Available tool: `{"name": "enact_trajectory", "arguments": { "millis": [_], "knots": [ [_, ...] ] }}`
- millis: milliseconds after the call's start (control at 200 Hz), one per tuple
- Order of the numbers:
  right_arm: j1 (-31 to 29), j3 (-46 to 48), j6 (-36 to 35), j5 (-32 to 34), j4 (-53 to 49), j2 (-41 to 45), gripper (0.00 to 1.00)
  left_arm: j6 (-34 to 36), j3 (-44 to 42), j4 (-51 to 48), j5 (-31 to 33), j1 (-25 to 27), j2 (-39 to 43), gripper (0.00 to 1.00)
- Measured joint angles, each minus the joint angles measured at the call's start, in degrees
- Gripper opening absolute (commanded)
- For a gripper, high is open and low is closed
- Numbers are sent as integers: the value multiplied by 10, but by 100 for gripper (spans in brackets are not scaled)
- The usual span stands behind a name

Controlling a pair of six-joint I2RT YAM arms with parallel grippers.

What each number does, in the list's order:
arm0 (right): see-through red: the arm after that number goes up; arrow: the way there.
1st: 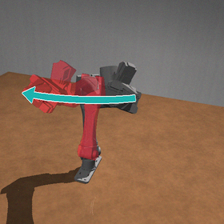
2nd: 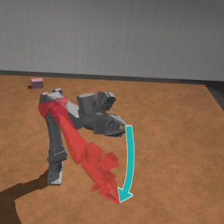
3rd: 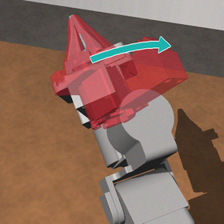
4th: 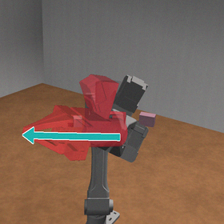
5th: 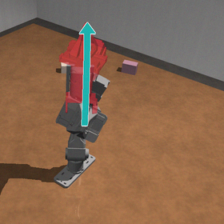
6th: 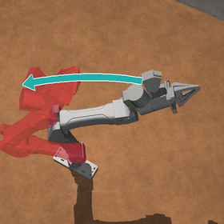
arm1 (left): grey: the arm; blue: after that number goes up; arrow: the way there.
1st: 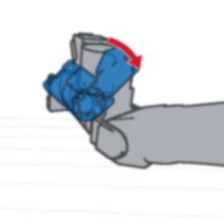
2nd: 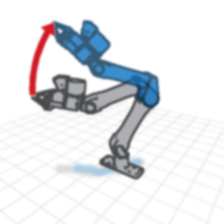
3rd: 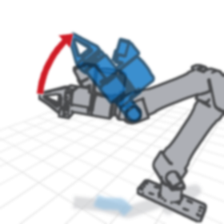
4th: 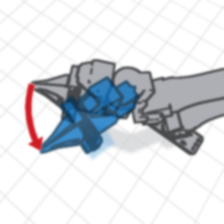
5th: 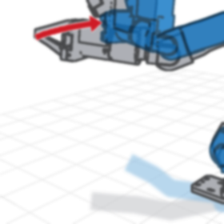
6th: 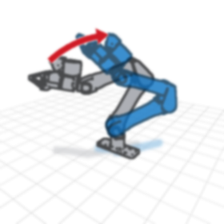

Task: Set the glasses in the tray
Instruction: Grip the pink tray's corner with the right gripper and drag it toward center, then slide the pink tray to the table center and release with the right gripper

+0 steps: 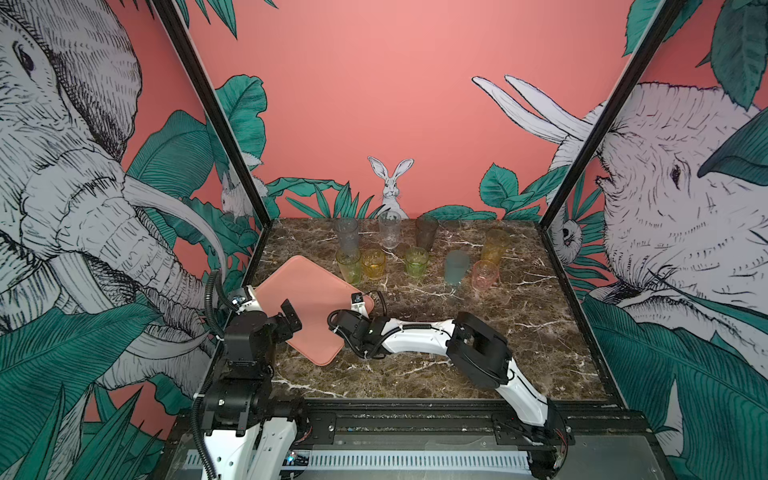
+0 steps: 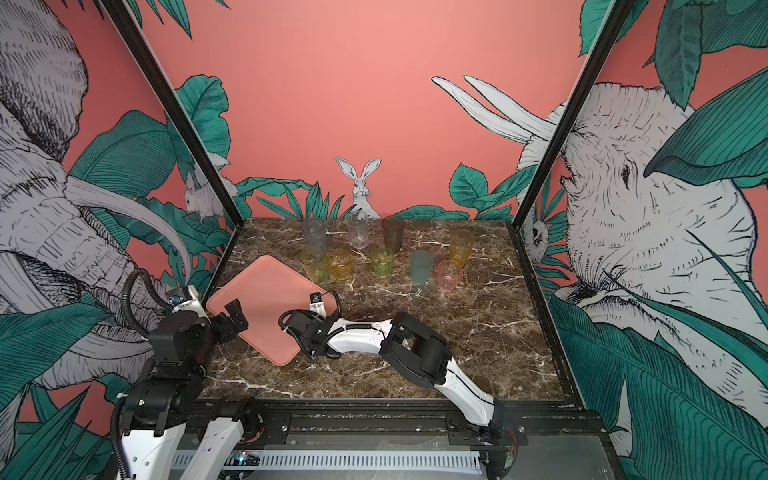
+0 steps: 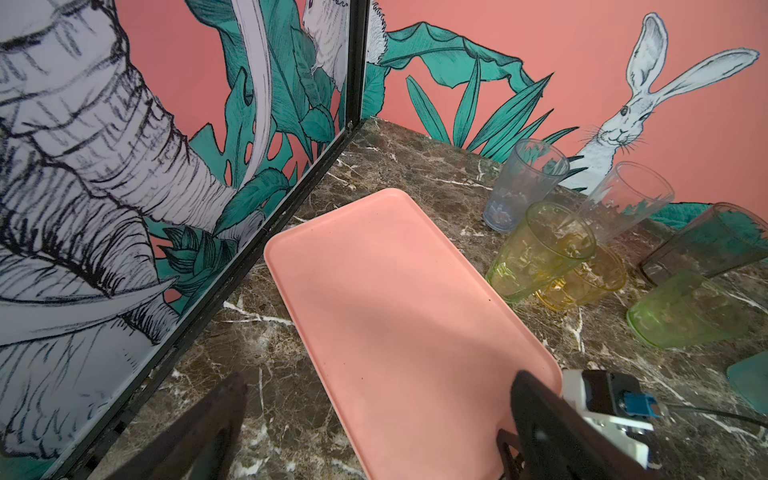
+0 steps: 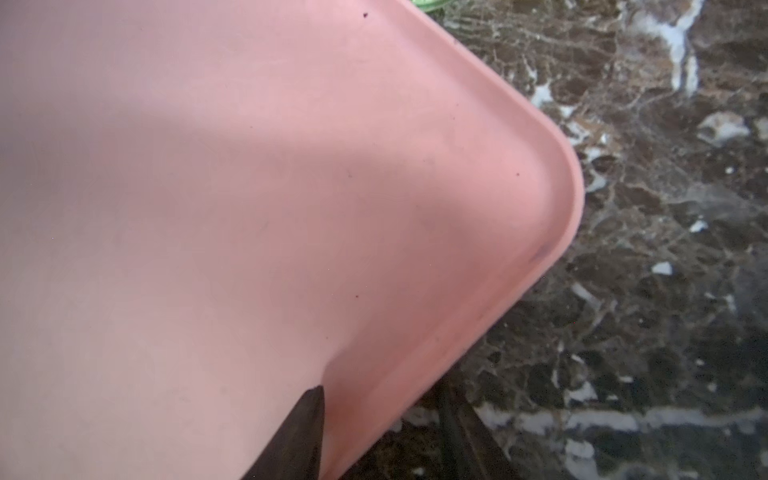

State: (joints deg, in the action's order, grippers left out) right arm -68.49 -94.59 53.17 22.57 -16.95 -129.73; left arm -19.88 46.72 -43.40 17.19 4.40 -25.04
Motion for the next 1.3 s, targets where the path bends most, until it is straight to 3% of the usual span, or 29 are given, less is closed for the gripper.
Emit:
{"name": "enact_trajectory", "arguments": {
  "millis": [190, 440, 600, 970, 1300],
  "knots": [
    [7, 58, 1, -3, 16, 36, 34, 0, 0, 0, -1, 0, 0, 100],
    [36, 160, 8, 2, 21, 104, 31, -1, -15, 5, -5, 0, 8, 100],
    [46, 204, 19, 4, 22, 135, 20, -5, -25, 5, -8, 0, 8, 99],
    [72, 262, 14, 10, 8, 182, 5, -12, -29, 5, -12, 0, 12, 99],
    [110, 303, -19, -23, 3, 220, 2, -13, -30, 5, -13, 0, 12, 100]
  ]
}}
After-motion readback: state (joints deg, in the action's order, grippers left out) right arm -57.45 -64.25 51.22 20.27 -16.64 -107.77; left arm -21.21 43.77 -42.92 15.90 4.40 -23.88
